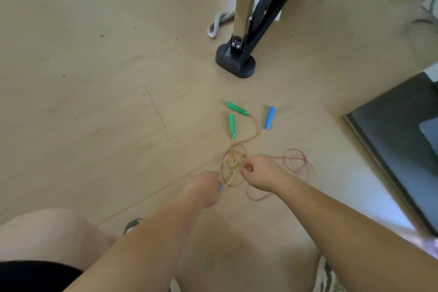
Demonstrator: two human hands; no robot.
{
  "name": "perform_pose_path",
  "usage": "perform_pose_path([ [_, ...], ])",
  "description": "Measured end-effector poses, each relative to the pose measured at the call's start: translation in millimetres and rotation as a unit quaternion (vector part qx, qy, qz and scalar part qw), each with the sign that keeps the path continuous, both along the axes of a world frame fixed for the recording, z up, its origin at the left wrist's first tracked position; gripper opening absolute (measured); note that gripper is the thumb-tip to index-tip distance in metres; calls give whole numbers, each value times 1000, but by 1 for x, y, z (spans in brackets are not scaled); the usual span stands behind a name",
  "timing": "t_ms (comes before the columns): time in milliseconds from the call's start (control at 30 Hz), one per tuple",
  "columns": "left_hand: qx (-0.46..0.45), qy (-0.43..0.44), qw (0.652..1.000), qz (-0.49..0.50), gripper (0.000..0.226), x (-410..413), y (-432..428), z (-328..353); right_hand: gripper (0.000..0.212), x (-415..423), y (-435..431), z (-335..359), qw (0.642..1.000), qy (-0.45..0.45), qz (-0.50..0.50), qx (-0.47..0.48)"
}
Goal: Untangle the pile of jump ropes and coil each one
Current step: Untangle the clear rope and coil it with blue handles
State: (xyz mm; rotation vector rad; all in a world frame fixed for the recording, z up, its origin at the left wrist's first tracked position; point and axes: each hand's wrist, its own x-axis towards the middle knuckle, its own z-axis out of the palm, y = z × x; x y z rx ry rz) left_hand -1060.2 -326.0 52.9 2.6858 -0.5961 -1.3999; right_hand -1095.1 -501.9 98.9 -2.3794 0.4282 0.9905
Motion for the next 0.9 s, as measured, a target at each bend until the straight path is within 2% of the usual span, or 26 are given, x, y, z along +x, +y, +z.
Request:
perform_pose_path([
  [33,-11,-20,1000,18,24,0,-3,-16,16,-2,3,-15,1000,1,-5,0],
  [133,-38,-69,995,66,26,1,-1,-54,24,-13,13,-43,1000,8,-10,-21],
  [400,-33,-25,989,139,27,-6,41,-124,20,-23,32,-79,998,21,-56,-12],
  [500,-45,-36,985,164,15,-7,37,-128,24,-21,32,-83,995,12,-97,-5],
  [633,-88,-49,978,182,15,-3,22,-112,17,-26,22,-82,989,2,-147,-1],
  [733,-123,-40,974,184,14,11,3,-84,40,-28,15,-75,985,-13,-174,6],
  [900,-227,-37,968,103,16,40,-34,-7,91,-21,14,-39,981,-87,-156,76],
])
